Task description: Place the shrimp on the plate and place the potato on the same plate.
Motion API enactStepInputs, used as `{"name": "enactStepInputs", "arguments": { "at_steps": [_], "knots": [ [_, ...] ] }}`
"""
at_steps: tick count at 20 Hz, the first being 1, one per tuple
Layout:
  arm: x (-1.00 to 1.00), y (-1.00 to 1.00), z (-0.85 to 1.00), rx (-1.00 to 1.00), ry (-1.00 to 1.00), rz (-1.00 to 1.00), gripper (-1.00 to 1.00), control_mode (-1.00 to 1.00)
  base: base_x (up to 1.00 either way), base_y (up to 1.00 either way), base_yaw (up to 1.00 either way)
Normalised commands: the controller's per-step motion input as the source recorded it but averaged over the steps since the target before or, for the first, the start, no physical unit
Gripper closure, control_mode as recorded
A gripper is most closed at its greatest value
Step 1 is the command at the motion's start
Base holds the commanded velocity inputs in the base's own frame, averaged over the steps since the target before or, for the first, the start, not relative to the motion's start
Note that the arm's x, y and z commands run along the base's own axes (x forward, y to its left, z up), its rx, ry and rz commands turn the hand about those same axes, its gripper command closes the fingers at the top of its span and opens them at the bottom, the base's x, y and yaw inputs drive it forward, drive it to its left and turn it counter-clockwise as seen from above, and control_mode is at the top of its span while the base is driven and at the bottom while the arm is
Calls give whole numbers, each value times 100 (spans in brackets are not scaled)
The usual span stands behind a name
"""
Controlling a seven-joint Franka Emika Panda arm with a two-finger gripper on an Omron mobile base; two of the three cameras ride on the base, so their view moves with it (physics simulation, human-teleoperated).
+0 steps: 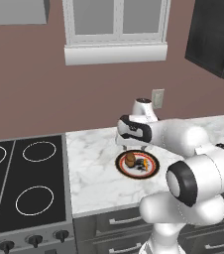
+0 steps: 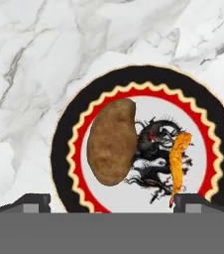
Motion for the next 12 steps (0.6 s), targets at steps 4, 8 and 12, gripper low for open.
{"name": "enactStepInputs", "arguments": {
  "at_steps": [4,8,12],
  "knots": [
    [-41,-23,75,0,0,-5,-100,-100,0,0,0],
    [-33,-22,74,0,0,-3,-100,-100,0,0,0],
    [-29,-20,69,0,0,-1,-100,-100,0,0,0]
  ]
}}
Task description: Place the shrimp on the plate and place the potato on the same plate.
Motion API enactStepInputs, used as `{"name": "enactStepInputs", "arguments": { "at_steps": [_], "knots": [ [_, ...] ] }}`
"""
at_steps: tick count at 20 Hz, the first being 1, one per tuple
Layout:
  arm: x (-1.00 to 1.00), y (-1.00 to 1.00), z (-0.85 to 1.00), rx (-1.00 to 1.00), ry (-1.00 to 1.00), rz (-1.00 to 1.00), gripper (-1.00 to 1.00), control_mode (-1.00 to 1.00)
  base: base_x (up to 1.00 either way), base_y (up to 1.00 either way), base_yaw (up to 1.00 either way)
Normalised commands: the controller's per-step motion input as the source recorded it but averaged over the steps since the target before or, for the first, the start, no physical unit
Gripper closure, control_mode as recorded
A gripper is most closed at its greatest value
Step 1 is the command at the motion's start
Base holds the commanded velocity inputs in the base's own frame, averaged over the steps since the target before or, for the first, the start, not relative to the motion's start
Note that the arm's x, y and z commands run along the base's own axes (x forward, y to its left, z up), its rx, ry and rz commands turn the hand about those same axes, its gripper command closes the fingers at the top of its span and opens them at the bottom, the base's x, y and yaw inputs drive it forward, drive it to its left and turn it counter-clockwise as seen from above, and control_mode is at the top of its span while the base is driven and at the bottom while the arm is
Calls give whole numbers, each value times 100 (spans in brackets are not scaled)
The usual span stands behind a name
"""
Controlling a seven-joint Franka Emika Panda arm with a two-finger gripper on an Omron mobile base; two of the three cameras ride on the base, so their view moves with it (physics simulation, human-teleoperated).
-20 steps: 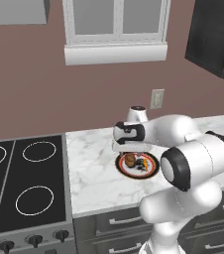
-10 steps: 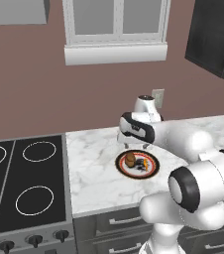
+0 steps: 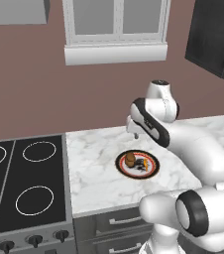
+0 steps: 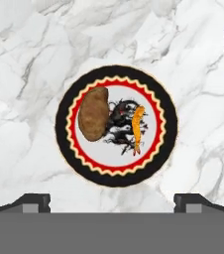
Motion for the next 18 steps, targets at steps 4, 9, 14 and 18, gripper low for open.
{"name": "enactStepInputs", "arguments": {
  "at_steps": [4,9,14,18],
  "knots": [
    [-31,-13,71,0,0,0,-100,-100,0,0,0],
    [-53,-3,45,0,0,0,-100,-100,0,0,0],
    [-68,0,36,0,0,0,-100,-100,0,0,0],
    [-67,0,29,0,0,0,-100,-100,0,0,0]
  ]
}}
